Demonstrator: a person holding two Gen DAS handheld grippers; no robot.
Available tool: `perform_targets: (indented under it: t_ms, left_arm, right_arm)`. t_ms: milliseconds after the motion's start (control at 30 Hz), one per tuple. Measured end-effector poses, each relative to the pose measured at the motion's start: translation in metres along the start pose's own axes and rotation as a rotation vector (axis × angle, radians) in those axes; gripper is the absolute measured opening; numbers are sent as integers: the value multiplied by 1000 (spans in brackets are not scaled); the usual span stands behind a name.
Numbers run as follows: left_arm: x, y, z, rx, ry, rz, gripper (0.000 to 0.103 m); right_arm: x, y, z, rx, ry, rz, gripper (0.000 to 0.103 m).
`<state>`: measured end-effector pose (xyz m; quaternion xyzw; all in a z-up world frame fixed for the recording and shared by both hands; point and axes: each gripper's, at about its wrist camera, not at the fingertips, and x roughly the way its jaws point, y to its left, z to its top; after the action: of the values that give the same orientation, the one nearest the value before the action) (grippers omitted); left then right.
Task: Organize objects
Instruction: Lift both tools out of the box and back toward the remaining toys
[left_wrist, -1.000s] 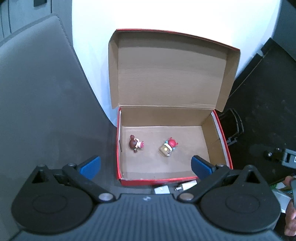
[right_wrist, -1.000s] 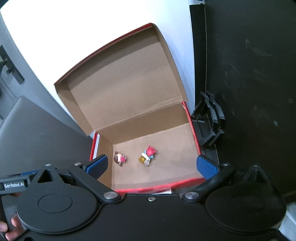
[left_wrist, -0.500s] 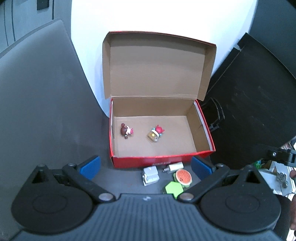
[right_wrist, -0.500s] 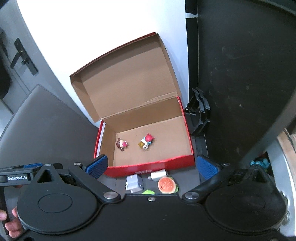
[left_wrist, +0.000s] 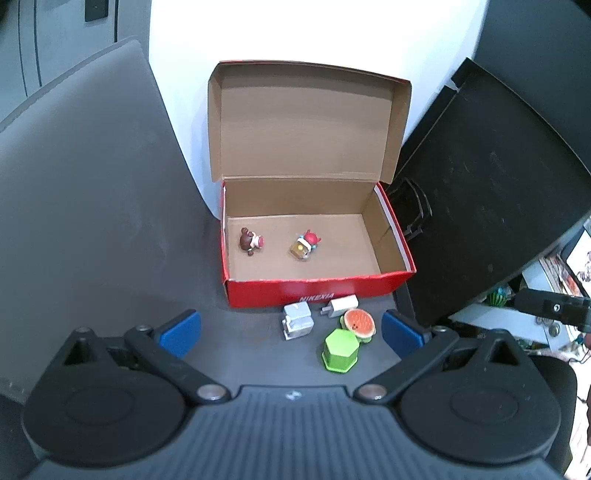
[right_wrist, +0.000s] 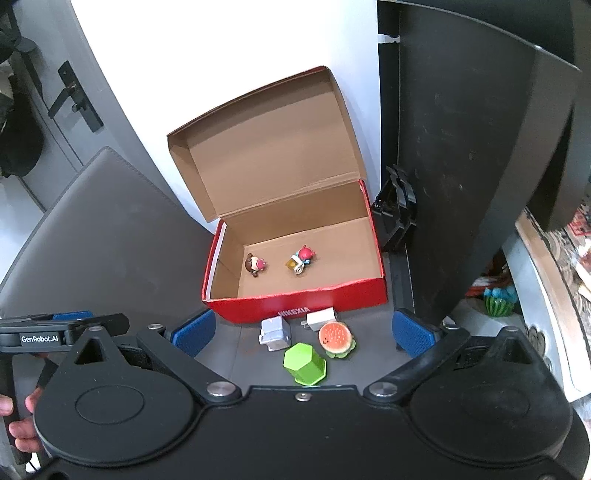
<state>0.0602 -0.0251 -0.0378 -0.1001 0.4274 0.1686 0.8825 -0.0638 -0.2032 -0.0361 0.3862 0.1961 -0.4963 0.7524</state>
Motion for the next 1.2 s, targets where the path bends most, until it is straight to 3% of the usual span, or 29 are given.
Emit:
perform_targets:
  t_ms: [667, 1200]
  left_arm:
    - [3, 10, -18, 26, 24, -24, 103]
    - [32, 4, -14, 51, 72, -27, 103]
  right_arm:
    - [4, -1, -30, -18, 57, -12, 103]
    - [44, -10, -41, -47, 127, -60, 103]
